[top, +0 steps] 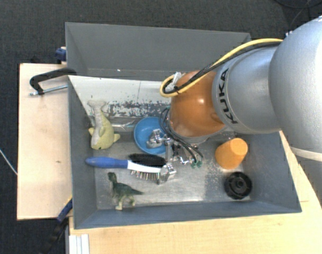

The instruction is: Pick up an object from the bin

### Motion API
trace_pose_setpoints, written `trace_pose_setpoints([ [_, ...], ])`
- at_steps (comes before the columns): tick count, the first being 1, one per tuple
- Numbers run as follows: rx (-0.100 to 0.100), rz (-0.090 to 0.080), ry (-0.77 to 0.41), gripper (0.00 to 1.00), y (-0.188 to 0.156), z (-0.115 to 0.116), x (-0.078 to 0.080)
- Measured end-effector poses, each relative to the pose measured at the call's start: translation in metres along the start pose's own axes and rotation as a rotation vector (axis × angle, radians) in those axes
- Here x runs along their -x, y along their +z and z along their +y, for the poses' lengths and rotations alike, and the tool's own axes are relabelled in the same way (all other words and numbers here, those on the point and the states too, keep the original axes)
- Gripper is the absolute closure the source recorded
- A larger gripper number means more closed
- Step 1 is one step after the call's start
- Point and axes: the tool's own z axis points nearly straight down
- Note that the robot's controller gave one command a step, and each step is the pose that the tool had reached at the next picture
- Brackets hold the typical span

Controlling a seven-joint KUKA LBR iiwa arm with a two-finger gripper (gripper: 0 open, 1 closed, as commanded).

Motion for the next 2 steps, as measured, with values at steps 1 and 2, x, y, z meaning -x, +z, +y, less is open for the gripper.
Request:
trace_pose_setpoints([
  [1, -0.001, -0.004, 0.0, 1.0, -0.002, 0.0, 0.001],
  [2, 0.005, 0.0, 0.029, 1.0, -0.151, 0.002, 0.0],
])
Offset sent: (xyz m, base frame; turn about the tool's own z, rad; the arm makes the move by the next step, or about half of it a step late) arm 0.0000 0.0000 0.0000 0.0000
